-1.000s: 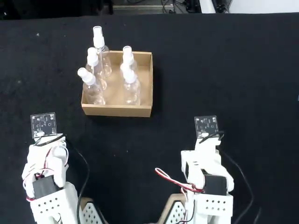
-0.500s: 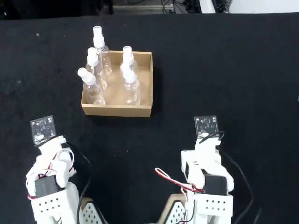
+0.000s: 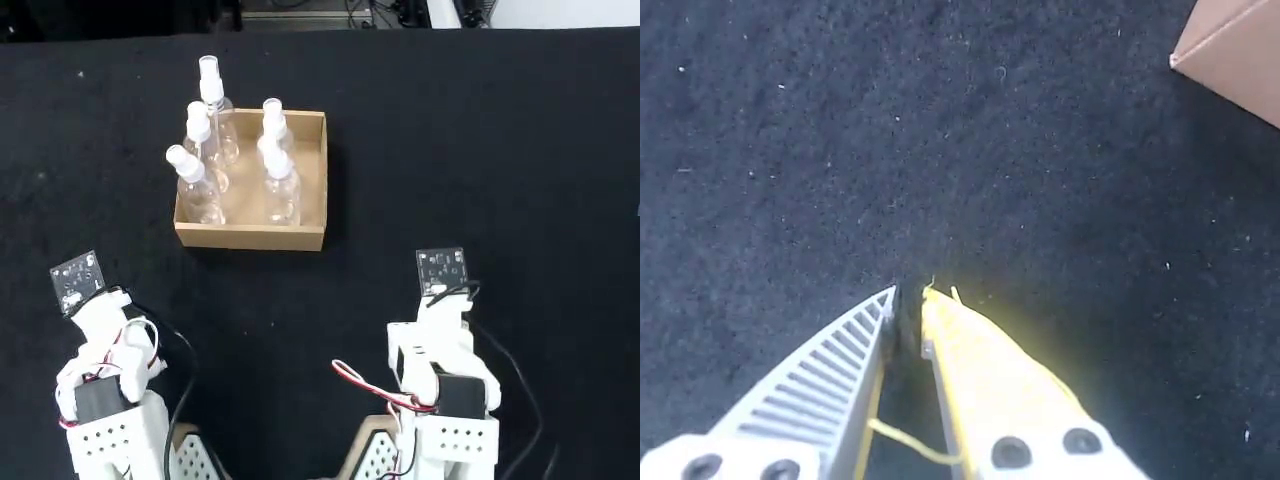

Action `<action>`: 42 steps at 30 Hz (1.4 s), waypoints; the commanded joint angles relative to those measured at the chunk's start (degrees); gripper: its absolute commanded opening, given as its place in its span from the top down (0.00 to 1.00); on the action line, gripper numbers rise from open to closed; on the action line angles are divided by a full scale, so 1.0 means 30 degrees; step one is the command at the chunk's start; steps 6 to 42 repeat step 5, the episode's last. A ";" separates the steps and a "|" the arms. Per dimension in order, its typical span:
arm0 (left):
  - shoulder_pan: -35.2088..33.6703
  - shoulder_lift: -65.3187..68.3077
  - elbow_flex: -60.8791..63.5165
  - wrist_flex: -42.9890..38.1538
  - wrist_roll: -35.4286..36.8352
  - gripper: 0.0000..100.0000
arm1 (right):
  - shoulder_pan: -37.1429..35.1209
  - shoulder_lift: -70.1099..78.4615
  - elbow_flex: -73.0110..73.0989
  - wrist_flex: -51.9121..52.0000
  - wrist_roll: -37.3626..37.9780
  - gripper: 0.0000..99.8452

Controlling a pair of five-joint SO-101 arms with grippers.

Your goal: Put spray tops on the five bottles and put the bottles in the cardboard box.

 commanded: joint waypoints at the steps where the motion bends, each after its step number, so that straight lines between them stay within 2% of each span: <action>1: 0.0103 -0.0234 0.0425 0.0293 0.0147 0.97 | 0.0498 -0.1773 -0.0161 0.0117 -0.0029 0.94; 42: 0.0103 -0.0234 0.0425 0.0293 0.0147 0.97 | 0.0498 -0.1773 -0.0161 0.0117 -0.0029 0.94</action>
